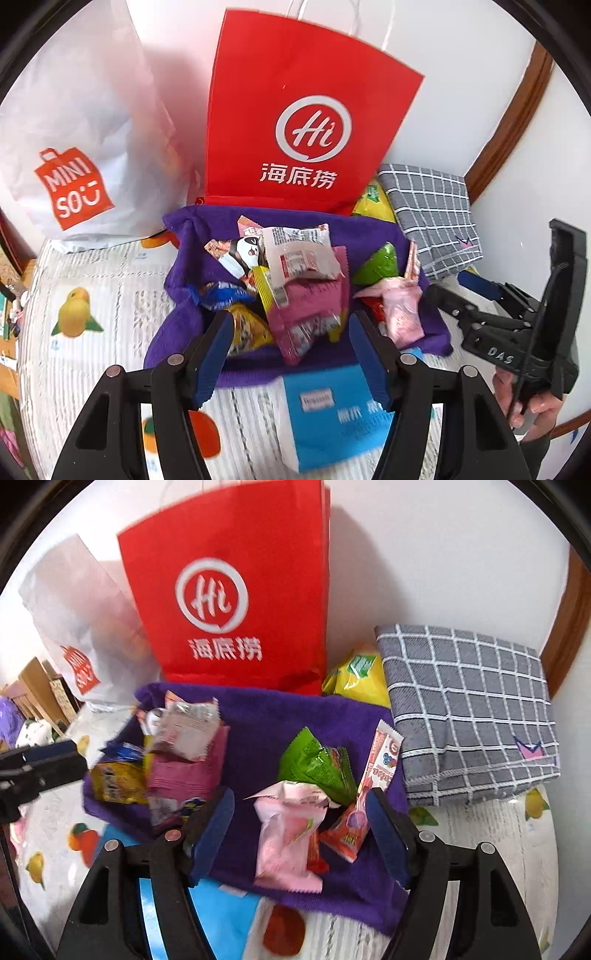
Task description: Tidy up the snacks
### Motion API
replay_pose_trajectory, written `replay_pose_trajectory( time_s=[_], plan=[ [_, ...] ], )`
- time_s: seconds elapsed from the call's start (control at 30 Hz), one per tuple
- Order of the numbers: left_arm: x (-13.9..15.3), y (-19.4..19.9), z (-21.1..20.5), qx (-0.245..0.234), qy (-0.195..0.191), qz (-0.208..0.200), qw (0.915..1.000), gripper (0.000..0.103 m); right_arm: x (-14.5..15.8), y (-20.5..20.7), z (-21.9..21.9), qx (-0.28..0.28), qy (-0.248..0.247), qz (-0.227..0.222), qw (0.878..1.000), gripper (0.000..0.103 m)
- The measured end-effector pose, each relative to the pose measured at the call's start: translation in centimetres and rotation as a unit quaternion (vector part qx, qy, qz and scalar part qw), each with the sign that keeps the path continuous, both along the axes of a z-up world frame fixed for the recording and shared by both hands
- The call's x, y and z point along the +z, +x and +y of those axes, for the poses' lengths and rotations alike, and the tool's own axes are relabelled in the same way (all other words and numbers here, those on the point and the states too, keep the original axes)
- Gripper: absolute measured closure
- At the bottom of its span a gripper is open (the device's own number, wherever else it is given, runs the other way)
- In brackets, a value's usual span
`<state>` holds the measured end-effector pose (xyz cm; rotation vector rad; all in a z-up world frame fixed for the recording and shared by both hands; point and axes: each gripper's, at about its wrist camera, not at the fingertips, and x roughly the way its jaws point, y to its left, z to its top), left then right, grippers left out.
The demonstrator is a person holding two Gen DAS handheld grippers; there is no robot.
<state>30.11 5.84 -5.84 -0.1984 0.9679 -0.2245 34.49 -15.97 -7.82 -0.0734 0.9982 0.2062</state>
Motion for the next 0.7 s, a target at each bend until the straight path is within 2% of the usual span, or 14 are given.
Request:
replay_pose_trajectory(
  time_s=[0.37,0.53,0.7],
  plan=[
    [4.1,-7.3,-1.1,0.011,0.023,-0.051,0.9984,0.031,6.9,-8.7,-0.7,-0.048,0.011,-0.051,0.998,0.029],
    [5.6,-10.3,-1.8,0.017,0.036,-0.073,0.9965,0.026,8.9,-12.4,-0.3,-0.055,-0.008,-0.069,0.996,0.028],
    [6.6,-12.6,-2.4,0.02,0.048,-0.087,0.9949,0.022,9.8,-15.2,0.1,-0.056,-0.02,-0.069,0.996,0.028]
  ],
)
